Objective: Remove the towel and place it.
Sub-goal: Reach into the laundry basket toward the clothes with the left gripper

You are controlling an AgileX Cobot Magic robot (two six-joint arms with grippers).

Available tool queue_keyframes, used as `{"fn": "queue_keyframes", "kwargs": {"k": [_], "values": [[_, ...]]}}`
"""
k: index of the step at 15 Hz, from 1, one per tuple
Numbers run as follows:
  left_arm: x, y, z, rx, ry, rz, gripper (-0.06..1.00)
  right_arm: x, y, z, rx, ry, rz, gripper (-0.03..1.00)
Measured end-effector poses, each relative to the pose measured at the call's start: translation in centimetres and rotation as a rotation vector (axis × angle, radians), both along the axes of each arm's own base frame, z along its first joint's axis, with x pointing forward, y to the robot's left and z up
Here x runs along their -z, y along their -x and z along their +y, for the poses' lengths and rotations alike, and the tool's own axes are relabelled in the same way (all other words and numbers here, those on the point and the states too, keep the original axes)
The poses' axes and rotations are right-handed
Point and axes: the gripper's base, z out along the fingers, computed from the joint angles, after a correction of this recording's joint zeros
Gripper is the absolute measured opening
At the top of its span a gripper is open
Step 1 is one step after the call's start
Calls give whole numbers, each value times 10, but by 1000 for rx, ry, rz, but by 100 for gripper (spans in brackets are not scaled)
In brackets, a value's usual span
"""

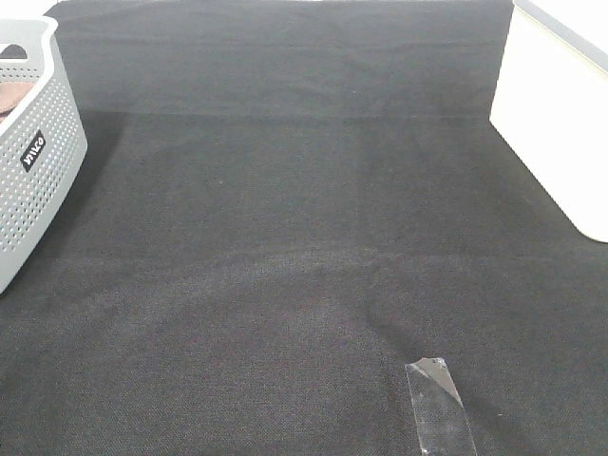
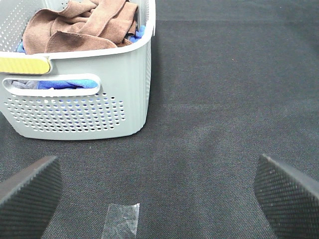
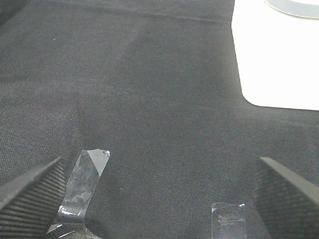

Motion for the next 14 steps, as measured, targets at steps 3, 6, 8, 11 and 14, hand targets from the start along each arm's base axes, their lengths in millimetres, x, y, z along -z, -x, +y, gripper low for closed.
{"fn": "queue_keyframes", "kwargs": {"k": [3,6,8,11,14], "values": [[0,0,0,0,0,0,99,0,0,0,0,0,0,96],[0,0,0,1,1,0,99,0,0,0,0,0,0,96],[-6,-4,-1,13,7,24,99,0,0,0,0,0,0,96],[-47,-20,-4,107,-90,110,99,0,0,0,0,0,0,96],[-86,-54,-3,223,-253,207,99,0,0,0,0,0,0,96]]}}
